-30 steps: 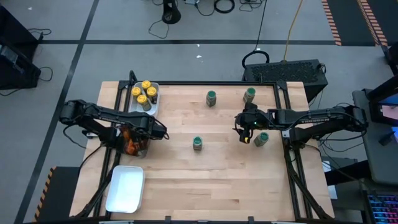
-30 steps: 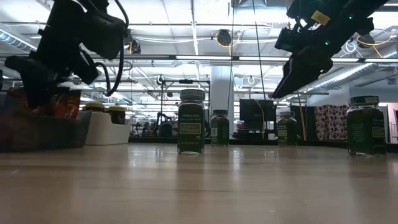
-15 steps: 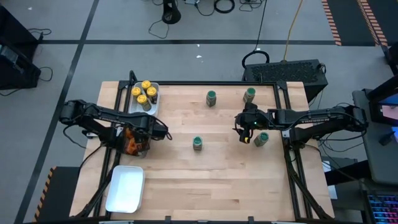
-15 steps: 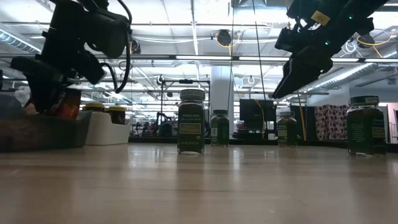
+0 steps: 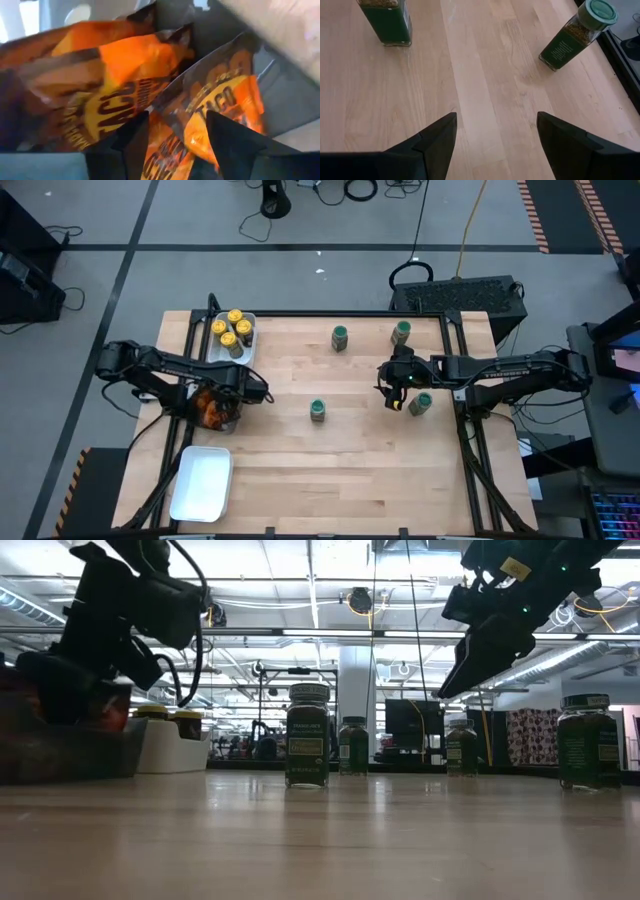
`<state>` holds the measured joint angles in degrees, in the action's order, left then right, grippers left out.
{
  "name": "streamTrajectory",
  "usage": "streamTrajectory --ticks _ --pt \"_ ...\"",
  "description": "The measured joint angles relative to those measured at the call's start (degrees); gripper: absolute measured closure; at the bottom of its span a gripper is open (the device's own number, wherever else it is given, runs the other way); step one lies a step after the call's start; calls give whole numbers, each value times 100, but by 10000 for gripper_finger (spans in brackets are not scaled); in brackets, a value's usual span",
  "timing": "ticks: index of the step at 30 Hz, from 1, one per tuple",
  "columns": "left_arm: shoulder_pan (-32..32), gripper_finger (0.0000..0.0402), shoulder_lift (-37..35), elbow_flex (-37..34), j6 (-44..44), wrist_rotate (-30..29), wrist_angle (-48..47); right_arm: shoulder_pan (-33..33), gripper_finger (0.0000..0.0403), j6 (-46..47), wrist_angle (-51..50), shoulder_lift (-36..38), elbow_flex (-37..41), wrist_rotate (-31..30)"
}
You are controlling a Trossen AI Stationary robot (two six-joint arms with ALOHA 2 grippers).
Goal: Sort spices by type
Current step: Put the orange seasoning pack into the black bin
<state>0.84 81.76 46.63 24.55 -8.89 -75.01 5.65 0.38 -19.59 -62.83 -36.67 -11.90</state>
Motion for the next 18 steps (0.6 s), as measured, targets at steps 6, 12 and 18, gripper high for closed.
streamTrajectory --ticks 6,12,18 --pt "0 194 0 -91 -94 -14 171 -1 145 0 2 0 0 0" --pt "0 194 0 -184 -265 -58 372 -2 145 2 2 0 0 0" --pt "1 229 0 -201 -437 132 583 -2 145 2 2 0 2 0"
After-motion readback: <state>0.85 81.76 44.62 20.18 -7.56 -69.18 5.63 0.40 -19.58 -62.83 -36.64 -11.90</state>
